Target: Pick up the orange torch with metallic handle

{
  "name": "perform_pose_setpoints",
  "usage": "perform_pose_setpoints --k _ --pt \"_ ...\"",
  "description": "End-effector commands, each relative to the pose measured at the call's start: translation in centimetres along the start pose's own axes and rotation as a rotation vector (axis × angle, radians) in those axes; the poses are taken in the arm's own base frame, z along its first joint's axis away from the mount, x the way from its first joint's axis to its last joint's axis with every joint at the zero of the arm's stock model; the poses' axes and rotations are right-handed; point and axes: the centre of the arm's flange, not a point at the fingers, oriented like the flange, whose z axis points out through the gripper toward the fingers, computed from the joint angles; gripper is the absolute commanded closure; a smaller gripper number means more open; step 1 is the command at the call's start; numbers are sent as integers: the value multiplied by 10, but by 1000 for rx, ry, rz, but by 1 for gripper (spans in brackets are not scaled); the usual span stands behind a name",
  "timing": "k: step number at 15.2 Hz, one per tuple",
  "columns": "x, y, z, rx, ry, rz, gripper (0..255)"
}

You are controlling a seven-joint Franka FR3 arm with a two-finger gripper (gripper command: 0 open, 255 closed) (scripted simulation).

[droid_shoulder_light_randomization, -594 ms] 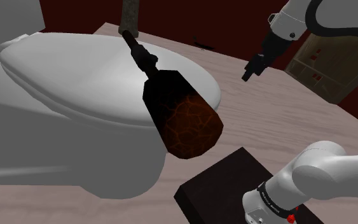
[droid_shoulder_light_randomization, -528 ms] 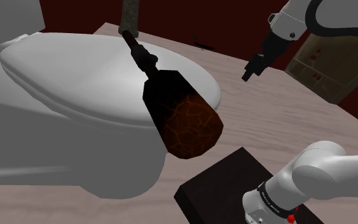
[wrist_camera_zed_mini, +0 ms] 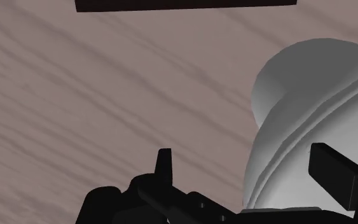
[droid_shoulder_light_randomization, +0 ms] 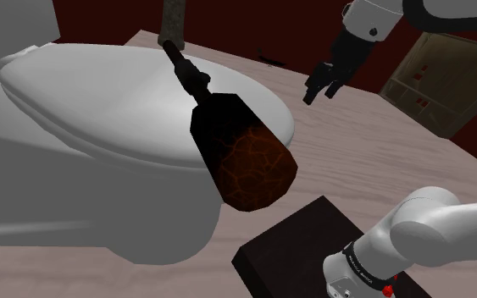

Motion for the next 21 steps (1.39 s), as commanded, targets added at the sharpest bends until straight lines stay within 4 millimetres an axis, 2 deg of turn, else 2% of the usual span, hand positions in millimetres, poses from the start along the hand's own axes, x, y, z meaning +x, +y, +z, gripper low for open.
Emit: perform_pose_setpoints --k 1,11,21 --pt "5 -26 -4 5 -5 19 0" --pt "32 -148 -36 24 -25 103 0" --pt "71 -268 -69 44 -45 187 0"
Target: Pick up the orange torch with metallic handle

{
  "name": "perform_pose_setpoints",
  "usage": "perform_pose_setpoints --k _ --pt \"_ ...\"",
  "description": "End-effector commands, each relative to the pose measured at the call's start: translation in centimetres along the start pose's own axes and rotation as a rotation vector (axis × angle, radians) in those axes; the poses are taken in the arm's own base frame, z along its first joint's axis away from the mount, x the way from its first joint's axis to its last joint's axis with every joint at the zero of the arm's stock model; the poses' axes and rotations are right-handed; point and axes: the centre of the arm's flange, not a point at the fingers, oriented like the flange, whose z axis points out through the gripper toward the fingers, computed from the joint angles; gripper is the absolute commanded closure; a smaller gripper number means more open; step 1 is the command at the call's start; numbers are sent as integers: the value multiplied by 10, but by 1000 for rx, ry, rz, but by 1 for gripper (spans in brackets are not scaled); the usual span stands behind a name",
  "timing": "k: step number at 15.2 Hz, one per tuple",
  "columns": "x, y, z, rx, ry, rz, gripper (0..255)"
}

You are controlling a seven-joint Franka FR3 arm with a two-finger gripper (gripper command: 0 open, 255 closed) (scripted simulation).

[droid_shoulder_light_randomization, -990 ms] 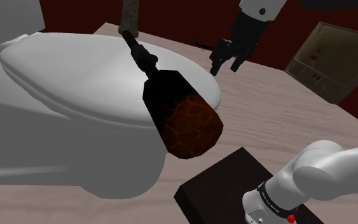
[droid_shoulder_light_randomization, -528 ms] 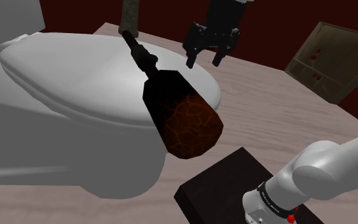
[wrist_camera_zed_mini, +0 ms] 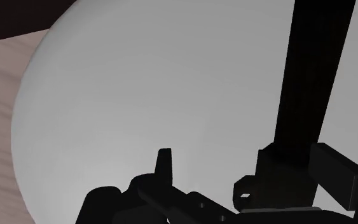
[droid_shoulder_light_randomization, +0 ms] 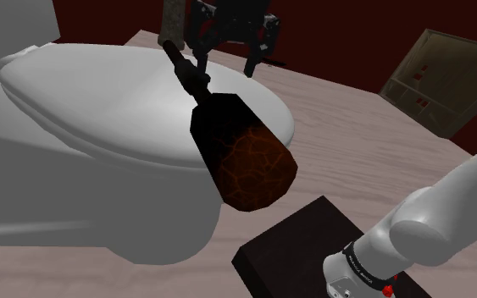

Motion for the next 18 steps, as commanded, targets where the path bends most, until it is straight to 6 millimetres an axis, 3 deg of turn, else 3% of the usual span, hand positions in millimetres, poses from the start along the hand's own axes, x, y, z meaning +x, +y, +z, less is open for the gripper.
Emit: perform_pose_setpoints --k 1,3,12,13,18 --pt "3 -25 -9 6 -4 23 0" --pt "6 -44 -14 9 -8 36 0" --pt "2 -47 26 9 -8 36 0" --pt "2 -47 26 9 -8 36 255" --pt "2 -48 26 9 -8 36 255"
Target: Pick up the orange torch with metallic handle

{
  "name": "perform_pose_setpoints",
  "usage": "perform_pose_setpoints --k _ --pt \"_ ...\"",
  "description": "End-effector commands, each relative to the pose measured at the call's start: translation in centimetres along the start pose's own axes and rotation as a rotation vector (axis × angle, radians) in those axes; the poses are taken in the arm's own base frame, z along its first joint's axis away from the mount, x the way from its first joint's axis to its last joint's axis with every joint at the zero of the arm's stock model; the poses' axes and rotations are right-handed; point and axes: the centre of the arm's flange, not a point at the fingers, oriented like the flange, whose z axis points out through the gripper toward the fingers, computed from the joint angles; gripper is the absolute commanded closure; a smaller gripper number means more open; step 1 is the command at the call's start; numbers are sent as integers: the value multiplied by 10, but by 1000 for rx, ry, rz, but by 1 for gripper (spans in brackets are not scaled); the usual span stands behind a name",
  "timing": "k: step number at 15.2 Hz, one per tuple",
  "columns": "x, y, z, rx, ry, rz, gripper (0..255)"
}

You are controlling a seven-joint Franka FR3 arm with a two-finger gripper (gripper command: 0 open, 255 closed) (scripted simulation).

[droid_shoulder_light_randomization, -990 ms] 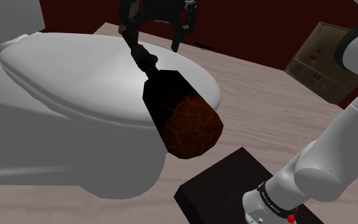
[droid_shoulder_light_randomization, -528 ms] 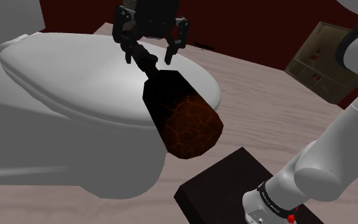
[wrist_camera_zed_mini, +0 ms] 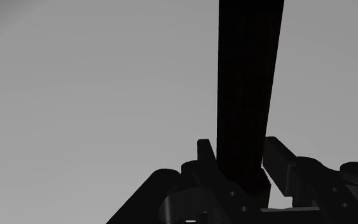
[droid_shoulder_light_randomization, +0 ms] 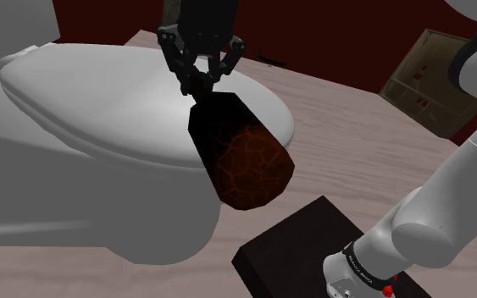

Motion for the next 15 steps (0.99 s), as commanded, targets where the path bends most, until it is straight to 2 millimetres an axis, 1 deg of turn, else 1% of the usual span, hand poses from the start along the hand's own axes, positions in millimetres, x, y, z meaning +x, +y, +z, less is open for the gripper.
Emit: perform_pose_setpoints --k 1,4,15 --pt "0 0 1 0 -1 0 255" --pt "0 1 1 0 -1 0 255" --pt "6 4 -57 0 -1 0 255"
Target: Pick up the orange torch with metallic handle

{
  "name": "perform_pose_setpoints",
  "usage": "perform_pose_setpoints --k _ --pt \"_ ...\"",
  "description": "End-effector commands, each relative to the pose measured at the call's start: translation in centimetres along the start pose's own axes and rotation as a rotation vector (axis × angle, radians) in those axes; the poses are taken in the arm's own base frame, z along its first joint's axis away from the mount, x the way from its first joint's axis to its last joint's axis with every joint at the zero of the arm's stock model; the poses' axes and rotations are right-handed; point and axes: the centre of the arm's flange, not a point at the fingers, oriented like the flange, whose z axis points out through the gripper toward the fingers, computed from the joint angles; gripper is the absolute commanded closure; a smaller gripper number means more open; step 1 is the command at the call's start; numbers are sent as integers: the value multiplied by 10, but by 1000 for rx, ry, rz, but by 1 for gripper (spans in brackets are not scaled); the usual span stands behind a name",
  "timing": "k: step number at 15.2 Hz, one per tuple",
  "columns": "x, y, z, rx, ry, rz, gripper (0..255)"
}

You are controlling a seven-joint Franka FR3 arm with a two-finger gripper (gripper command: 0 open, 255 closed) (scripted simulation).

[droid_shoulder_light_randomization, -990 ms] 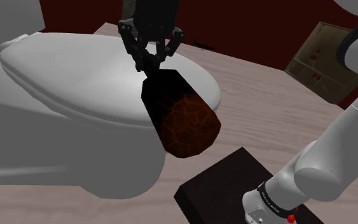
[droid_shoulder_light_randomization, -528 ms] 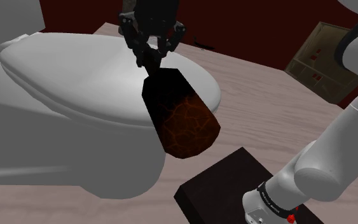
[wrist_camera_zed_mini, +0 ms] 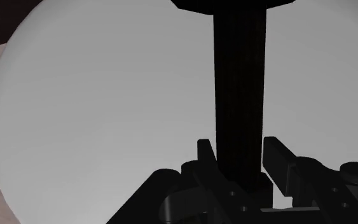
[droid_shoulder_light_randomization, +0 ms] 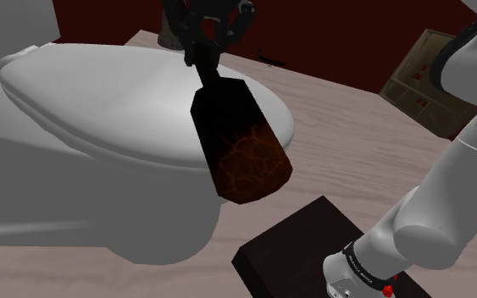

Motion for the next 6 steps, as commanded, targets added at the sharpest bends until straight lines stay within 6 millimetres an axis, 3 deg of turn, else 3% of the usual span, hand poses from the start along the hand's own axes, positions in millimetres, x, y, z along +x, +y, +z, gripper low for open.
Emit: perform_pose_setpoints --k 1,6 --pt "0 1 -11 1 0 0 255" --pt "2 2 -28 1 0 0 255"
